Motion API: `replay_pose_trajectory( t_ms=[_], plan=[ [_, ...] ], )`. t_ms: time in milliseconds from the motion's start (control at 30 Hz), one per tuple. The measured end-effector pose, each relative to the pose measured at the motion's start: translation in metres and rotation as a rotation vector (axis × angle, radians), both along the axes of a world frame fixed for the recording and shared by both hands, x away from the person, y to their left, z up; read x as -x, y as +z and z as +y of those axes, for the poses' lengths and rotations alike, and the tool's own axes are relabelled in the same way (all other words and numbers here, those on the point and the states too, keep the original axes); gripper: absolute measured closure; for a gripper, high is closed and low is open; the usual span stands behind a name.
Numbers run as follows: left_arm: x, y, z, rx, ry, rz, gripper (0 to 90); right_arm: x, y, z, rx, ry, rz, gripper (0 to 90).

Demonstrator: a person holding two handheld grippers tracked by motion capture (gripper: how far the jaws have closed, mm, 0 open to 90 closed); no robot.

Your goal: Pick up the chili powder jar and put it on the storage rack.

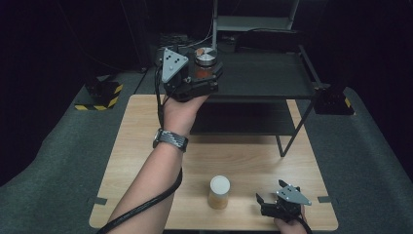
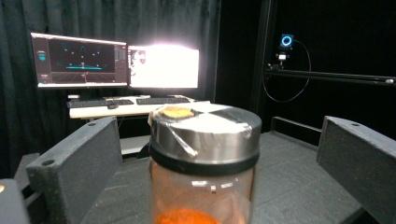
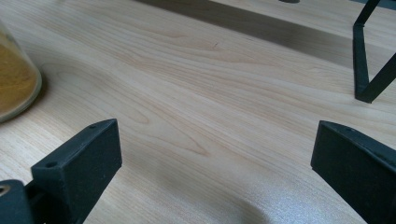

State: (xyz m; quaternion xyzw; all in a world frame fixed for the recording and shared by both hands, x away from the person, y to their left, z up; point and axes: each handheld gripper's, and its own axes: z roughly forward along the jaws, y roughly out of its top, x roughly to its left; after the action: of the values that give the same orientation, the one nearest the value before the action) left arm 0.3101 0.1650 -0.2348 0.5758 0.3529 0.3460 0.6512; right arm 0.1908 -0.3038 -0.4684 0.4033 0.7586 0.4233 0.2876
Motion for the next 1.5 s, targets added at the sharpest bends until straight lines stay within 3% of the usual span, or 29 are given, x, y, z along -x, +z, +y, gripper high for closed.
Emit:
replay_pose_trajectory(
  t_ms=[100,467,767,900,1500],
  plan=[
    [0.005,-0.003,0.003,-0.011,-0.009,-0.022,0.3,0.000,0.000,0.000,0.001,-0.002,-0.002,1.1],
    [0.024,-0.011,0.015,-0.017,-0.022,-0.028,0.3,0.001,0.000,0.003,0.011,-0.005,-0.005,1.1],
    [0.041,-0.022,0.027,-0.050,-0.013,-0.022,0.3,0.002,0.000,0.004,0.017,-0.009,-0.007,1.1],
    [0.049,-0.027,0.030,-0.085,-0.007,-0.029,0.4,0.002,0.000,0.004,0.018,-0.009,-0.008,1.1],
    [0.068,-0.064,0.052,-0.108,-0.033,0.034,0.4,0.002,0.000,0.006,0.032,-0.006,-0.012,1.1]
  ],
)
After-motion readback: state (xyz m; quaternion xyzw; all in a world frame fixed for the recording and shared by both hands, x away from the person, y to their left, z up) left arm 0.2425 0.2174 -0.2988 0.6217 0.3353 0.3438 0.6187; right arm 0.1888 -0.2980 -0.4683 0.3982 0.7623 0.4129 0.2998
